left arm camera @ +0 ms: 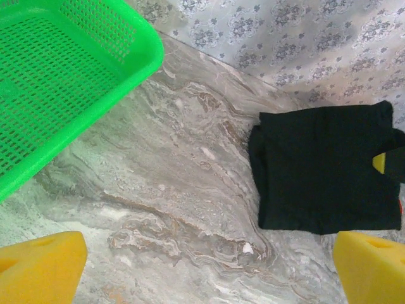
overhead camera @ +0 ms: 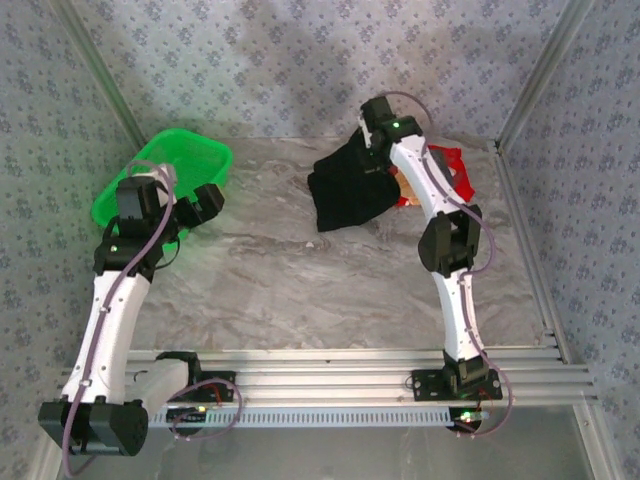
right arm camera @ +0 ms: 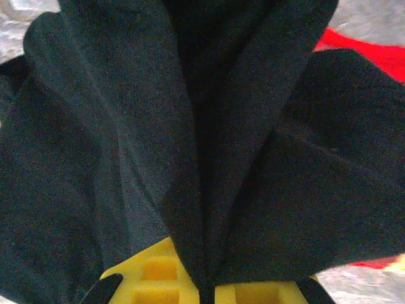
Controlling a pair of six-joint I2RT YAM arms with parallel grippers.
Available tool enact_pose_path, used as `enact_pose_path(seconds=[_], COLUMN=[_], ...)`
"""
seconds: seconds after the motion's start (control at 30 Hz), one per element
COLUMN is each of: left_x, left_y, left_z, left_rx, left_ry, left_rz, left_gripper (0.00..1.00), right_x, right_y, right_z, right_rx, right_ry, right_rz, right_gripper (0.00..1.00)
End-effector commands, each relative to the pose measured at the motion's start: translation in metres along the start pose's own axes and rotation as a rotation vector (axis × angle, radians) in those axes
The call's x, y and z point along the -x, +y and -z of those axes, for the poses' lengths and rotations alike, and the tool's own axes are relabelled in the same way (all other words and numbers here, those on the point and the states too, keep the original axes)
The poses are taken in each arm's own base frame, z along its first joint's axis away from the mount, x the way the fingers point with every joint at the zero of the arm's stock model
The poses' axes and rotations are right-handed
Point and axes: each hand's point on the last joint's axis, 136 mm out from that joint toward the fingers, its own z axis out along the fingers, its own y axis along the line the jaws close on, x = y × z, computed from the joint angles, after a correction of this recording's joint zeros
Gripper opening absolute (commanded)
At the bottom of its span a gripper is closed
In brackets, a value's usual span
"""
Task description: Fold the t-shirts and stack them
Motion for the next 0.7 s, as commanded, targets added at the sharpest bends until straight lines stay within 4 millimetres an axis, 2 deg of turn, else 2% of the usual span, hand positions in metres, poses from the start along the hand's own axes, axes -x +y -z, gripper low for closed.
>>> enact_pose_path(seconds=[0.0,0.33,0.67], left_x=[0.006,-0.011,-0.029], left_y=[-0.002,0.014,0.031], left_z=[0.005,0.011,0.010], left_rx=[-0.007,0.051,0.111], left_ry=[-0.023,0.004,0.035], left_rz=[-0.001,-0.023,-0.023], left_gripper=[1.00,1.00,1.00], right_x=[0.021,0.039,0.041], right_y=[-0.029,-0.088,-0.142], right_z=[0.020,0.029,0.033], right_rx=[-0.085,-0.059,0.027], right_ry=[-0.074,-0.162,-0.228], right_rz=[0.039,-0.064,-0.203], right_gripper=[0.00,0.00,0.00])
